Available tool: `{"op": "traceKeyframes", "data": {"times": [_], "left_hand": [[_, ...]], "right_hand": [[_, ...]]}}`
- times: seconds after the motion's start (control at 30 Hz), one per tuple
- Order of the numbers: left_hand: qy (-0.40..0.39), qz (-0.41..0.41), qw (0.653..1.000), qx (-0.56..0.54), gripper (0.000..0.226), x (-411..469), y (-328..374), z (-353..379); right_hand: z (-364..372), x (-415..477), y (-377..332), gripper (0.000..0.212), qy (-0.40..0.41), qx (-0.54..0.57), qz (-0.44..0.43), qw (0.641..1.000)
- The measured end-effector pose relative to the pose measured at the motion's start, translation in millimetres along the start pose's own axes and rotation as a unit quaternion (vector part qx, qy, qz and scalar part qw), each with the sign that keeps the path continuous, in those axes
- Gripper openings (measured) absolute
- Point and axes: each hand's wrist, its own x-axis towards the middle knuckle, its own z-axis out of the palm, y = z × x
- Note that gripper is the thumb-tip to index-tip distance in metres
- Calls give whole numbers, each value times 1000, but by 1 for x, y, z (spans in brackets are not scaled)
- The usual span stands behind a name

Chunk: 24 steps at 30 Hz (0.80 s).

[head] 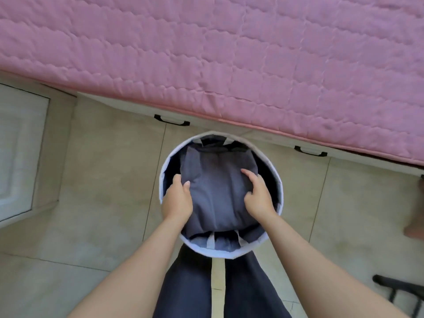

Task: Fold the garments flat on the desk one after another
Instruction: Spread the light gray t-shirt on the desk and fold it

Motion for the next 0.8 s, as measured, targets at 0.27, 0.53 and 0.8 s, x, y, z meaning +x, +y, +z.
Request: {"op": "traceKeyframes", "data": {"times": [0.27,0.53,0.8], "left_hand": [[25,-100,993,59,34,91,-31,94],[29,-133,988,75,46,138,-47,128],[2,8,991,131,38,64,-17,50]], "right_hand": [[62,103,73,75,-6,-3,22,1000],[95,146,100,64,-21,-92,9,996],[43,74,37,58,-14,-105,32,994]]}}
